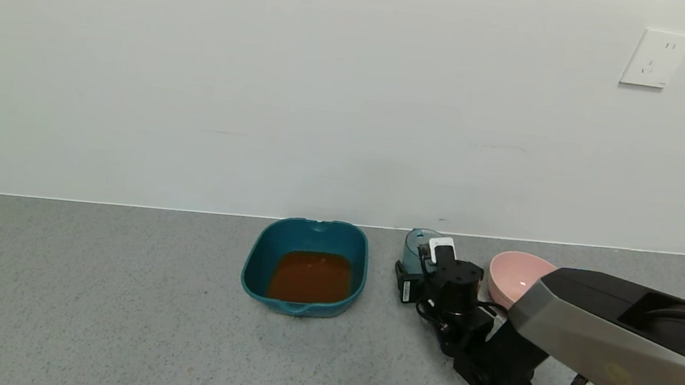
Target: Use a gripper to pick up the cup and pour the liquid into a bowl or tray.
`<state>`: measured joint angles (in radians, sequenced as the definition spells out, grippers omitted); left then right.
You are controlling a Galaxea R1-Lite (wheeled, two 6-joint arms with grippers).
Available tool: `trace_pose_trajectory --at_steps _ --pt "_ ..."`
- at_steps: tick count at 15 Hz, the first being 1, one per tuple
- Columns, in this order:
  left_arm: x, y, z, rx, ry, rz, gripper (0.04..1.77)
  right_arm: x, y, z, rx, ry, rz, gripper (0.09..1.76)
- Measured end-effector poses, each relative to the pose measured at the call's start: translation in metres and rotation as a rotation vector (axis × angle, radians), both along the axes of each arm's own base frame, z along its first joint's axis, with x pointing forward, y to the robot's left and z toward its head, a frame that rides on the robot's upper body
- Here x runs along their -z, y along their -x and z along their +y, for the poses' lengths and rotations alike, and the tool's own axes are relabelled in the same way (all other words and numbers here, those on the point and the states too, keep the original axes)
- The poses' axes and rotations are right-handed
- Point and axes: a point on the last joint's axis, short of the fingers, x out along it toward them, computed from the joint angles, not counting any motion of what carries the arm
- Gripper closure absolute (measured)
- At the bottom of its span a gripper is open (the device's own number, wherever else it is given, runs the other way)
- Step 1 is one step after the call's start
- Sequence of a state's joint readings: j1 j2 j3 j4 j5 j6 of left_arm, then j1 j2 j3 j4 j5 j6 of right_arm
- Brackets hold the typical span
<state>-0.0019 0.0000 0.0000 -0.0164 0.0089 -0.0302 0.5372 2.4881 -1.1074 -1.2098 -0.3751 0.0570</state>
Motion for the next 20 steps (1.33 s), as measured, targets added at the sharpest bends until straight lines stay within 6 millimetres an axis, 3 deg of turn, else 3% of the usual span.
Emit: trace_pose_trajectory --at_steps 8,13,20 --pt "0.0 0.0 0.0 0.0 0.0 0.0 0.09 0.0074 0.0006 -0.0004 -0.019 0.004 -0.005 0.5" --pt "0.0 0.0 0.0 0.0 0.0 0.0 0.09 0.0081 0.0012 0.0 -0.024 0.011 -0.003 0.33" --pt "0.0 0.0 0.0 0.0 0.0 0.0 0.09 0.0072 0.0037 -0.0001 -0.031 0.021 0.009 0.22"
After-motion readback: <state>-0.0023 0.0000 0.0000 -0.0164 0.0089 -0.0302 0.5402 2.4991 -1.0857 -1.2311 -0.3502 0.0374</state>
